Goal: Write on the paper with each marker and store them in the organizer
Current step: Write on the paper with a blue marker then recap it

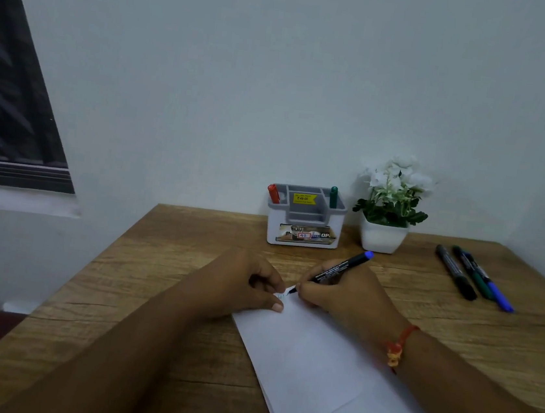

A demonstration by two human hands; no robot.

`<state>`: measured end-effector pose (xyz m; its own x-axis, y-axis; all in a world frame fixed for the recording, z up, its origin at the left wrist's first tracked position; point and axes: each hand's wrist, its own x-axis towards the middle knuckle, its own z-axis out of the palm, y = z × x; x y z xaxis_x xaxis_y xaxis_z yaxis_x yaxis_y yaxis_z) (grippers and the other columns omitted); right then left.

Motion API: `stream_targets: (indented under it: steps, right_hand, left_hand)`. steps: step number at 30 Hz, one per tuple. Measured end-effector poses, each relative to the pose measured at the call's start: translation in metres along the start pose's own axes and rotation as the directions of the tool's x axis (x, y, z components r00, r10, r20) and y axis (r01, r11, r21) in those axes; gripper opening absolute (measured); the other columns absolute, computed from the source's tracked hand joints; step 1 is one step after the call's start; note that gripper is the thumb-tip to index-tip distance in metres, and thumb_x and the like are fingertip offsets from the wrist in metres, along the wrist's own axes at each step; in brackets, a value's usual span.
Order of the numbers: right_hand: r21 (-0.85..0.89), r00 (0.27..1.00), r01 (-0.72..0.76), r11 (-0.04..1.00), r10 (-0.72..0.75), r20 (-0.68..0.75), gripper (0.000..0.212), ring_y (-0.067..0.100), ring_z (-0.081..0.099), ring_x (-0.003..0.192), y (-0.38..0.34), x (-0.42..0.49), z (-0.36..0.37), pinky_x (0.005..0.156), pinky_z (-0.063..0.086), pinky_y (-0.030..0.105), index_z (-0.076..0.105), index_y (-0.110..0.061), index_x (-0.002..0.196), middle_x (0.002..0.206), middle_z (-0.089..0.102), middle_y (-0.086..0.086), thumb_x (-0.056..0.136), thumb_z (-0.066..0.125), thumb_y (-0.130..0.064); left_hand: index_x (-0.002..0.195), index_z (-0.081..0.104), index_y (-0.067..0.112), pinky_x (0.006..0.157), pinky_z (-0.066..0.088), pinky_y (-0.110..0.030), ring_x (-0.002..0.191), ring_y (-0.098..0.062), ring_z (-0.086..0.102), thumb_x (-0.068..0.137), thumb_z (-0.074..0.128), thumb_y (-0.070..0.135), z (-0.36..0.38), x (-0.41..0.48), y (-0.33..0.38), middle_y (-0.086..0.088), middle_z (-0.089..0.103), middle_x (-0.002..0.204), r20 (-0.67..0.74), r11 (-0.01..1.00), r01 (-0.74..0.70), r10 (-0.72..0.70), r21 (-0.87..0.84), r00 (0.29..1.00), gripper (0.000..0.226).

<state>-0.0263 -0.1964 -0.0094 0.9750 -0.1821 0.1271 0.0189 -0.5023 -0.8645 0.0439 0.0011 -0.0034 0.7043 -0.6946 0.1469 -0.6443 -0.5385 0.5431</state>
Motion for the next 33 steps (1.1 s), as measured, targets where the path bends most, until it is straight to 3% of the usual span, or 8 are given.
stream_targets:
  steps: [12, 19, 23, 28, 33]
  right_hand:
    - [-0.046, 0.999, 0.025, 0.999, -0.026, -0.022, 0.004, 0.002, 0.067, 0.065, -0.0038, -0.0055, 0.005, 0.064, 0.054, 0.024, 0.078, -0.015, 0.073, 0.071, 0.075, -0.004, 0.072, 0.074, -0.015]
    - [-0.079, 0.999, 0.011, 0.997, -0.014, -0.043, 0.017, 0.017, 0.068, 0.067, -0.0033, -0.0033, 0.0045, 0.067, 0.056, 0.04, 0.074, -0.012, 0.072, 0.068, 0.073, 0.004, 0.068, 0.071, -0.028]
    - [-0.104, 1.0, 0.002, 0.995, -0.003, -0.015, 0.034, 0.017, 0.07, 0.068, -0.0025, -0.0014, 0.005, 0.064, 0.057, 0.039, 0.074, -0.013, 0.073, 0.068, 0.073, 0.002, 0.056, 0.068, -0.041]
    - [-0.131, 0.999, -0.002, 0.991, -0.002, -0.035, 0.006, 0.01, 0.068, 0.067, -0.0008, 0.0009, 0.0035, 0.065, 0.056, 0.032, 0.075, -0.018, 0.071, 0.068, 0.074, -0.001, 0.072, 0.073, -0.024]
    - [-0.139, 0.997, -0.009, 0.99, -0.002, -0.075, 0.015, 0.008, 0.068, 0.065, -0.0009, 0.0018, 0.0045, 0.062, 0.055, 0.033, 0.073, -0.016, 0.065, 0.065, 0.073, -0.002, 0.076, 0.072, -0.027]
  left_hand:
    - [0.105, 0.075, 0.025, 0.064, 0.041, -0.005, 0.074, 0.008, 0.058, 0.074, 0.082, 0.031, 0.0009, -0.0055, 0.0026, 0.014, 0.068, 0.087, -0.016, 1.0, 0.021, -0.022, -0.011, 1.0, 0.032]
    - [0.104, 0.076, 0.026, 0.065, 0.04, -0.007, 0.074, 0.007, 0.057, 0.074, 0.082, 0.032, 0.0008, -0.0025, 0.0019, 0.015, 0.067, 0.088, -0.001, 0.999, 0.045, -0.045, -0.028, 0.999, 0.031]
    - [0.103, 0.075, 0.026, 0.064, 0.04, -0.007, 0.072, 0.007, 0.057, 0.074, 0.082, 0.033, 0.0003, -0.0007, -0.0004, 0.011, 0.07, 0.093, 0.009, 0.998, 0.052, -0.052, -0.033, 0.999, 0.031]
    - [0.104, 0.075, 0.027, 0.068, 0.042, -0.01, 0.076, 0.004, 0.059, 0.074, 0.082, 0.034, -0.0003, -0.0002, 0.0, 0.011, 0.07, 0.095, 0.013, 0.998, 0.06, -0.059, -0.023, 0.998, 0.032]
    - [0.106, 0.074, 0.026, 0.068, 0.042, -0.011, 0.077, 0.003, 0.058, 0.075, 0.081, 0.034, -0.0007, -0.0015, 0.0015, 0.013, 0.069, 0.094, 0.02, 0.999, 0.054, -0.054, -0.003, 0.998, 0.032]
